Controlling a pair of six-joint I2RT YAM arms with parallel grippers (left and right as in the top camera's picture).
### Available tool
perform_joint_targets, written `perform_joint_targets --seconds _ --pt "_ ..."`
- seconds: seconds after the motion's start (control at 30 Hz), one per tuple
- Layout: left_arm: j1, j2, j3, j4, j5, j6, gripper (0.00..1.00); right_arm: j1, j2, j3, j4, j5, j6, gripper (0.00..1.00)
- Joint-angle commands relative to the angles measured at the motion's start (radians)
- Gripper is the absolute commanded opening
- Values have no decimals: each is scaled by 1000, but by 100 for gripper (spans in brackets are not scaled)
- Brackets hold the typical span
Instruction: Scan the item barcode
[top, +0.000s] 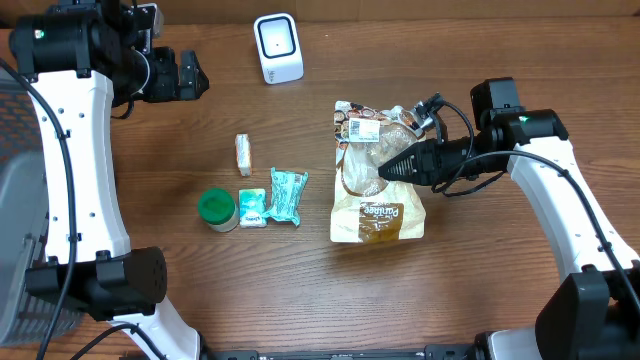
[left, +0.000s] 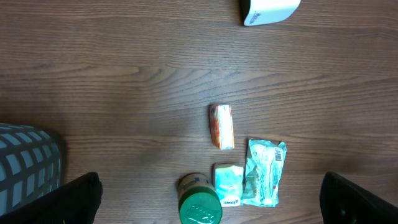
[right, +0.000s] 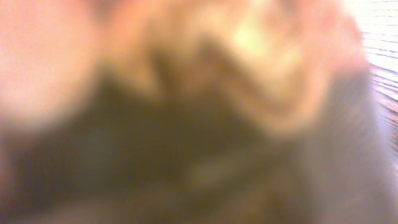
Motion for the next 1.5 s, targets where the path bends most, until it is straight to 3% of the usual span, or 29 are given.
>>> perform_joint_targets --seconds 0.0,0.23,0.37,0.63,0.9,1.0,1.17,1.3,1.47 --pt "-1 -22 13 2 -6 27 100 1 -23 30 3 -47 -20 4" --pt "-1 -22 13 2 -6 27 100 1 -22 33 3 -47 -9 4" --pt "-1 -22 12 2 -6 27 99 10 -22 80 26 58 111 4" --pt "-1 -22 12 2 -6 27 99 135 27 403 30 542 313 4" --pt "-1 -22 12 2 -6 27 100 302 297 764 53 1215 346 4" --pt "-1 -22 13 2 -6 27 99 359 365 795 158 1446 262 4" --pt "-1 -22 12 2 -6 27 100 440 461 794 410 1767 -1 4" --pt "-1 -22 12 2 -6 27 99 472 522 793 600 1825 -233 4" --pt "-1 -22 12 2 -6 27 99 488 599 793 795 1846 -400 4"
